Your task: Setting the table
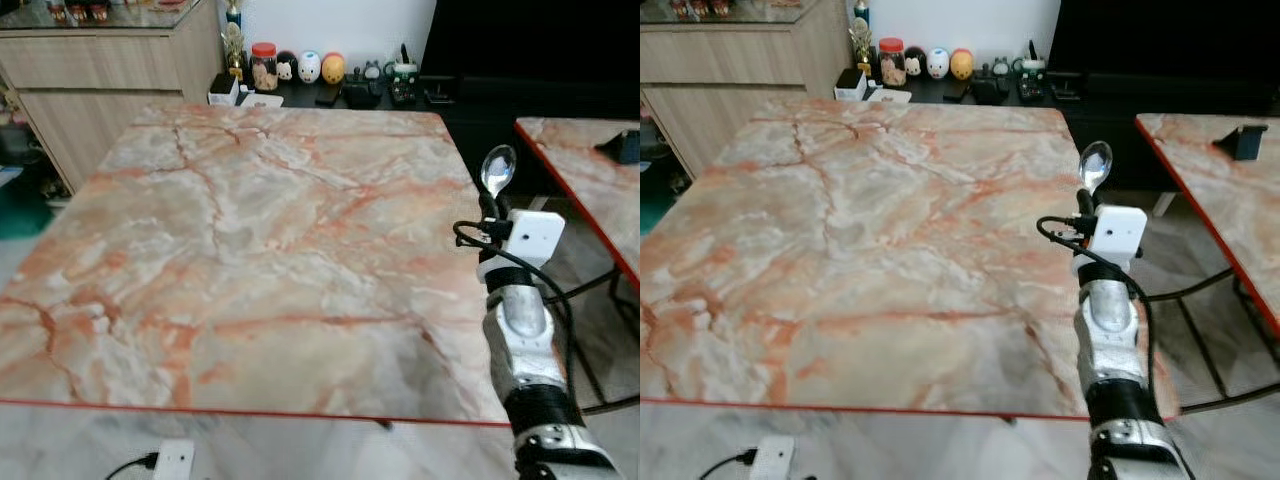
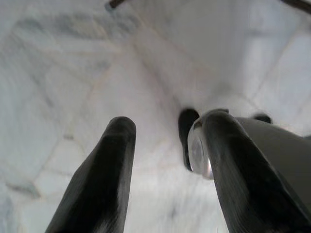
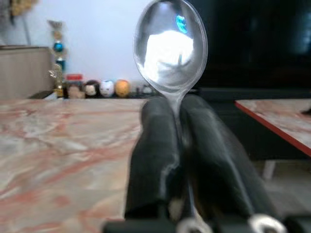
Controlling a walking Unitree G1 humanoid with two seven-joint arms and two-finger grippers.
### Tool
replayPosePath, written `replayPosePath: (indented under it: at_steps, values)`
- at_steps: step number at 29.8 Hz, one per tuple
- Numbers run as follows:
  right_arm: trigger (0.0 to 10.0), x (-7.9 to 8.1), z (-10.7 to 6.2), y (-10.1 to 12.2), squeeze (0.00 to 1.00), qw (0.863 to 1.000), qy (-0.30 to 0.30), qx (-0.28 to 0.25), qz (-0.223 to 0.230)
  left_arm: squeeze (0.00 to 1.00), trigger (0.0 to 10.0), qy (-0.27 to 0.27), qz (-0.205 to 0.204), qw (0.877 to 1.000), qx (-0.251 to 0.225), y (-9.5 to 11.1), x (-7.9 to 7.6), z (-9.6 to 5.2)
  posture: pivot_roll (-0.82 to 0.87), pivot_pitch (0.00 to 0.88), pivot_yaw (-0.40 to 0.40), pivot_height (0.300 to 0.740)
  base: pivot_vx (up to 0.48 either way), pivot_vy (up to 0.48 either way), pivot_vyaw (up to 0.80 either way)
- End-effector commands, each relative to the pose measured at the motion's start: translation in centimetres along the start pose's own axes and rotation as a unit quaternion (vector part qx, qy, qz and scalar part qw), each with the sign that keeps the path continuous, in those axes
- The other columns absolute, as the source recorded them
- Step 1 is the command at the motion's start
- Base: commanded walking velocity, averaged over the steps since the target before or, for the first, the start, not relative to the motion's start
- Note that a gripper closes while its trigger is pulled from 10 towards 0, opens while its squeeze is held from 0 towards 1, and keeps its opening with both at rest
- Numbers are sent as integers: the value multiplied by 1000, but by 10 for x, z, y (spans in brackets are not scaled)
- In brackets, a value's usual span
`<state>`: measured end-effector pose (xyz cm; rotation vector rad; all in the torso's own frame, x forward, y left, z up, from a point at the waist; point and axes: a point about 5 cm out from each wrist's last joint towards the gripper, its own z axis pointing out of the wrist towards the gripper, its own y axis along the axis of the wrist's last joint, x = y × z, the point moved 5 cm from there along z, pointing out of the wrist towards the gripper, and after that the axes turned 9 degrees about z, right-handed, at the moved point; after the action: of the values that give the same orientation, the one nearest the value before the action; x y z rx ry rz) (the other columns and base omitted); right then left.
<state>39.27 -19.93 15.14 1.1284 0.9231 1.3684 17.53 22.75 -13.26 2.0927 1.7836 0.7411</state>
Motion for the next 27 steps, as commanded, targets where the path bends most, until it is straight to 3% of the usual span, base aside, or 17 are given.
replayPosePath:
  at_steps: [1,15,22,27]
  values:
    - [10000,-8,2,6,0,1000,-9,-9,-4,0,10000,-7,0,1000,2,-1,-6,0,-3,0,-29,740,0,-349,0]
    - [10000,0,9,16,0,1000,1,-26,-3,0,10000,-3,-4,1000,4,-2,-6,0,-6,0,-29,740,0,-344,0]
    - [10000,12,14,42,0,997,24,-74,-23,0,10000,-4,-5,1000,4,-1,-6,0,-13,0,-28,740,0,-344,0]
    - [10000,14,14,46,0,996,28,-80,-20,0,10000,-6,-6,1000,4,-1,-7,0,-13,0,-29,740,0,-345,0]
